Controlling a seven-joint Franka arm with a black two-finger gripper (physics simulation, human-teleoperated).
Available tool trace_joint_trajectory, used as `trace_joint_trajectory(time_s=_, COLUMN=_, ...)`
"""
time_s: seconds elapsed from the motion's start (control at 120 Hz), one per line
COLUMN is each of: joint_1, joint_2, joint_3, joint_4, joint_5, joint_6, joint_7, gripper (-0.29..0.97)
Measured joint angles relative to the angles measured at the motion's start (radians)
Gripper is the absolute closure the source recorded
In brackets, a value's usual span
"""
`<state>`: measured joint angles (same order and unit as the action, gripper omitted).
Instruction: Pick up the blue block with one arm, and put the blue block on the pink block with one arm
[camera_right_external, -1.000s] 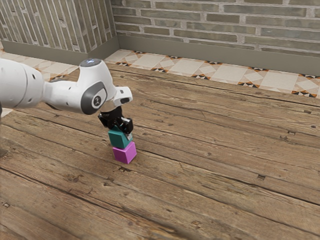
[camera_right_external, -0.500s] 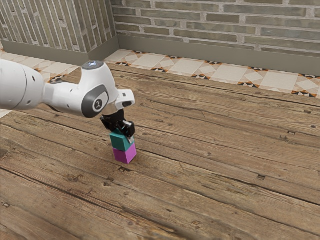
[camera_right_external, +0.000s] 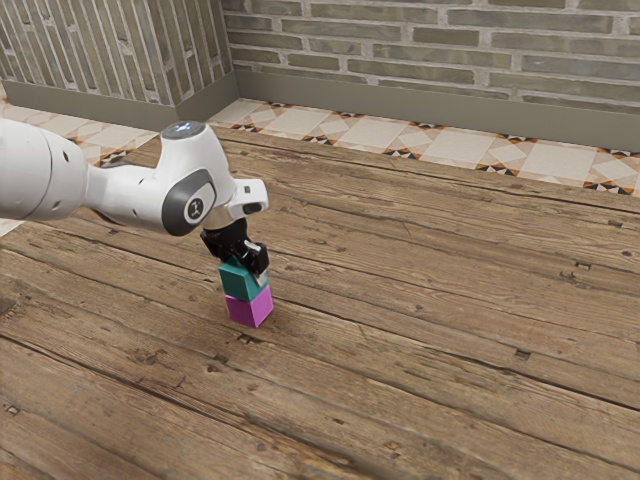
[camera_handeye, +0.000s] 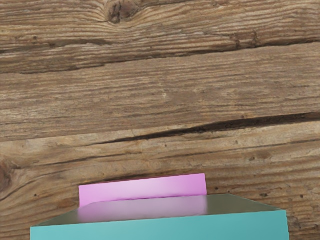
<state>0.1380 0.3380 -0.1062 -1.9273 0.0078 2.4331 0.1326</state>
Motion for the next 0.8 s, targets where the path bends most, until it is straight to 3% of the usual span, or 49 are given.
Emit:
trace_joint_trajectory(time_s=0.167, joint_1=0.000, joint_2=0.000, joint_3=0.001, joint_4=0.001, joint_5=-0.008, joint_6=0.002, joint_7=0.009, gripper=0.34)
trace_joint_trajectory(time_s=0.483, joint_1=0.000, joint_2=-0.008, joint_3=0.004, joint_4=0.004, joint_5=-0.025, joint_6=-0.004, joint_7=0.041, gripper=0.09)
trace_joint_trajectory(time_s=0.8, joint_1=0.001, joint_2=-0.183, joint_3=0.002, joint_4=0.018, joint_5=-0.021, joint_6=-0.110, joint_7=0.047, gripper=0.02)
